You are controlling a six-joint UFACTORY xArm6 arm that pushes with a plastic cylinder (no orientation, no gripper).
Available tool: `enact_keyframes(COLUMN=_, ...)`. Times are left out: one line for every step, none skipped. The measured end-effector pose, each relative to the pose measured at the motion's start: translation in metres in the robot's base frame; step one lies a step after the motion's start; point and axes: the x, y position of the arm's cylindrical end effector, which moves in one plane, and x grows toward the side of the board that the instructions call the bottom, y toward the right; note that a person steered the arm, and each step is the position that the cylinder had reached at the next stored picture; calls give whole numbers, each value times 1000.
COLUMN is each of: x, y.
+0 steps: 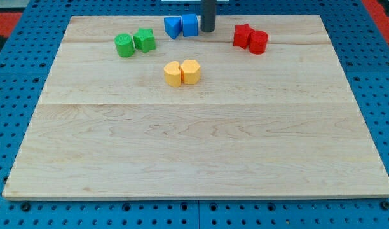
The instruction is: Separate yellow heart from yellow hexagon
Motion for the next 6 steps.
enact_keyframes(x=36, y=-10)
enact_keyframes(x=64, y=-21)
enact_keyframes(x=91, y=-29)
enact_keyframes(x=109, y=-29)
enact_keyframes(x=131, y=-38)
enact_keyframes(x=131, y=-49)
